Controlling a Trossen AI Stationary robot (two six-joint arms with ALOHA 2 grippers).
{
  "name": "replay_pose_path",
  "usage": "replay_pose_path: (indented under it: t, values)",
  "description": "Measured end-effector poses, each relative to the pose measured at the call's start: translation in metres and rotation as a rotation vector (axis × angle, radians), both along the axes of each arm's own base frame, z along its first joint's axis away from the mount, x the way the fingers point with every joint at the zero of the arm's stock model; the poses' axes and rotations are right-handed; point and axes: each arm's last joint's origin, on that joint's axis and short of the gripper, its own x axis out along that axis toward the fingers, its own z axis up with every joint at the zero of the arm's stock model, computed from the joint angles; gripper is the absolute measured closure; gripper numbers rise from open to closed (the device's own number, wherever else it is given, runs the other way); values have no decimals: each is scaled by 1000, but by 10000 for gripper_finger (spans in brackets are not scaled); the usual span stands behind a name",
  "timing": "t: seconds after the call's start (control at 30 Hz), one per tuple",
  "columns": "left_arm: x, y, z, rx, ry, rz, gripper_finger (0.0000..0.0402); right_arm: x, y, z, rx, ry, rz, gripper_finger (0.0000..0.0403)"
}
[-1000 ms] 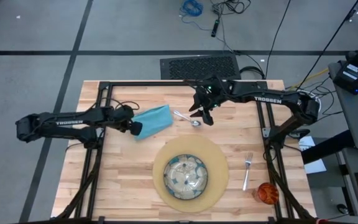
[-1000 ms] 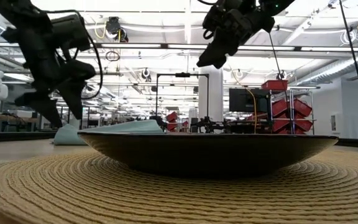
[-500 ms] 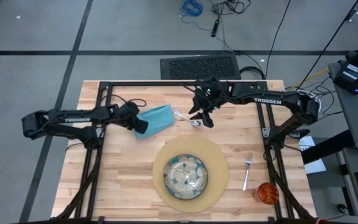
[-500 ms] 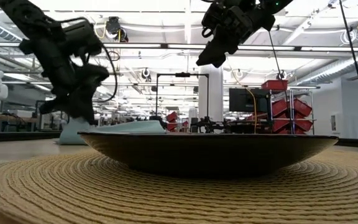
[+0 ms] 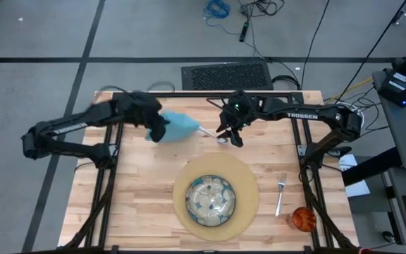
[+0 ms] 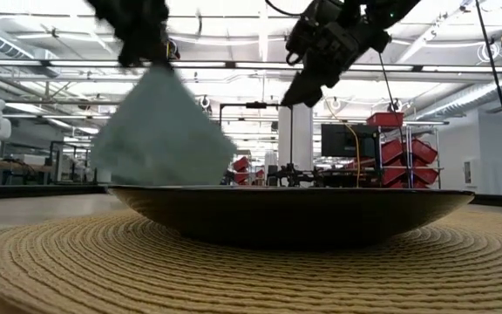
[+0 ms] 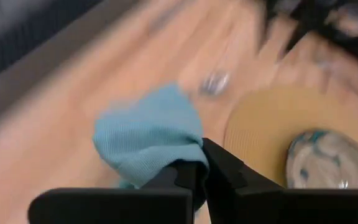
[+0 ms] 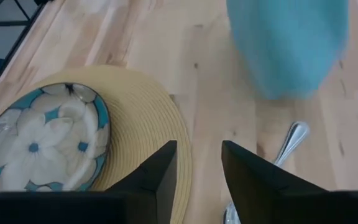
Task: Set table place
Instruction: Fold the blue napkin
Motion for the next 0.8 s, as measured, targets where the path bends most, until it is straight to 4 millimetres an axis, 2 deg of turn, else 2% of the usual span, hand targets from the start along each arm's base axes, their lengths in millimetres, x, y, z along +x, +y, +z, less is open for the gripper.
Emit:
replay_pose_path:
  t: [0.1,0.17,0.3,0.4,0.47,0.6,0.7,0.8]
  values:
    - [-2,-8,53,180,-91,-79,401,-1,0,-10,16,-17,-15,296]
    - [-6,-12,81,308,-125,-49,401,-1,1,-15,24,-36,-22,301]
    - [-9,-13,110,435,-133,7,401,5,3,-14,62,-134,-1,305]
    - [3,-7,126,482,-170,10,401,14,10,-3,79,-263,47,303]
    - [20,-2,134,485,-190,-12,402,21,18,8,70,-378,74,301]
    - [53,18,129,429,-28,-13,401,31,34,30,70,-574,123,292]
    - [74,28,121,381,54,-52,401,35,45,39,90,-620,150,281]
    - [82,23,128,385,17,-163,401,36,53,38,92,-602,159,271]
